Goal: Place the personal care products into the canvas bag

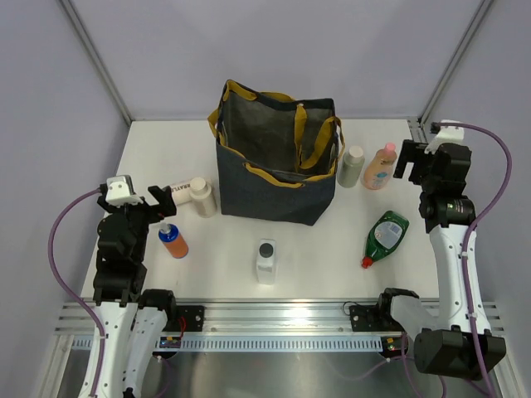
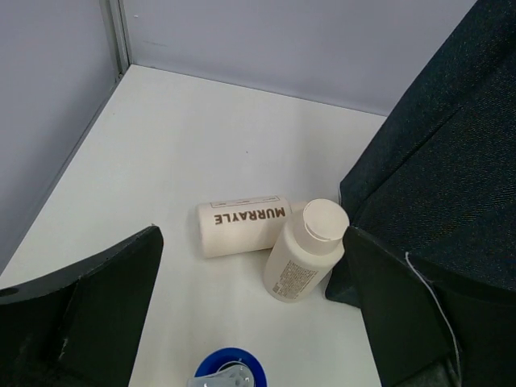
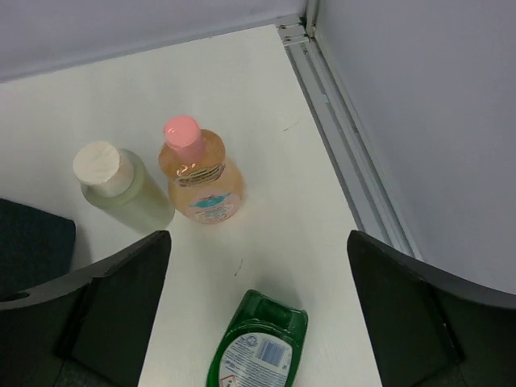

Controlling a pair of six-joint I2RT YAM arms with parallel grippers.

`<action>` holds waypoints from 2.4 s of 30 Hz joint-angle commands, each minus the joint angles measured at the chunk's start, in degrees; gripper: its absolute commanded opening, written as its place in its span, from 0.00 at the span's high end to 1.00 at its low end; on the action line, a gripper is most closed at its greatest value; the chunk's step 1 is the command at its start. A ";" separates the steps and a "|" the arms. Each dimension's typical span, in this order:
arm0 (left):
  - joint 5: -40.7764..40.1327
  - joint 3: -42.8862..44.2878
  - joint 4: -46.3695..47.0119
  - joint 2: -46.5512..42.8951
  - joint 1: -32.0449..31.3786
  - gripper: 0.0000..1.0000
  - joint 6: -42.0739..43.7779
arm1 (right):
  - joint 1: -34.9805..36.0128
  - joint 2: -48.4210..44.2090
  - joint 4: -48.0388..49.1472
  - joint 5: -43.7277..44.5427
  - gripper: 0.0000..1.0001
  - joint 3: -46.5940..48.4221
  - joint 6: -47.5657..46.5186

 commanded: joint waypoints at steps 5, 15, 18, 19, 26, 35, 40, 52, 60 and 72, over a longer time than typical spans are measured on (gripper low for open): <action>-2.16 0.27 2.39 0.09 -0.86 0.01 1.32 | 1.16 6.17 -15.51 -25.61 0.00 8.61 -30.40; -2.60 0.01 2.65 -0.34 -1.30 0.01 1.67 | -9.92 19.29 -7.19 -42.39 0.00 11.62 -18.54; -2.33 0.10 2.74 0.27 -1.48 0.01 1.76 | -10.00 21.93 -3.42 -40.72 0.00 12.16 -14.94; -2.25 0.10 2.74 0.44 -1.48 0.01 1.84 | -10.00 22.54 -0.80 -40.72 0.00 11.46 -13.71; -2.60 0.10 2.65 1.06 -1.56 0.01 2.11 | -10.00 31.76 6.08 -35.63 0.00 12.24 -8.78; -2.60 0.01 2.74 2.38 -1.48 0.01 2.37 | -8.25 37.04 12.15 -36.15 0.01 10.22 -9.56; -2.33 0.10 2.82 2.91 -1.48 0.01 2.46 | -6.05 39.41 12.41 -33.44 0.00 10.74 -14.22; -2.24 0.01 2.74 3.17 -1.48 0.01 2.46 | -4.91 43.20 16.01 -32.72 0.01 12.16 -17.74; -2.24 0.01 2.74 3.43 -1.48 0.01 2.55 | -4.64 44.17 19.44 -33.60 0.08 12.94 -15.19; -2.07 -0.08 2.65 3.44 -1.48 0.01 2.55 | -4.64 40.13 22.70 -35.53 0.83 9.52 -14.75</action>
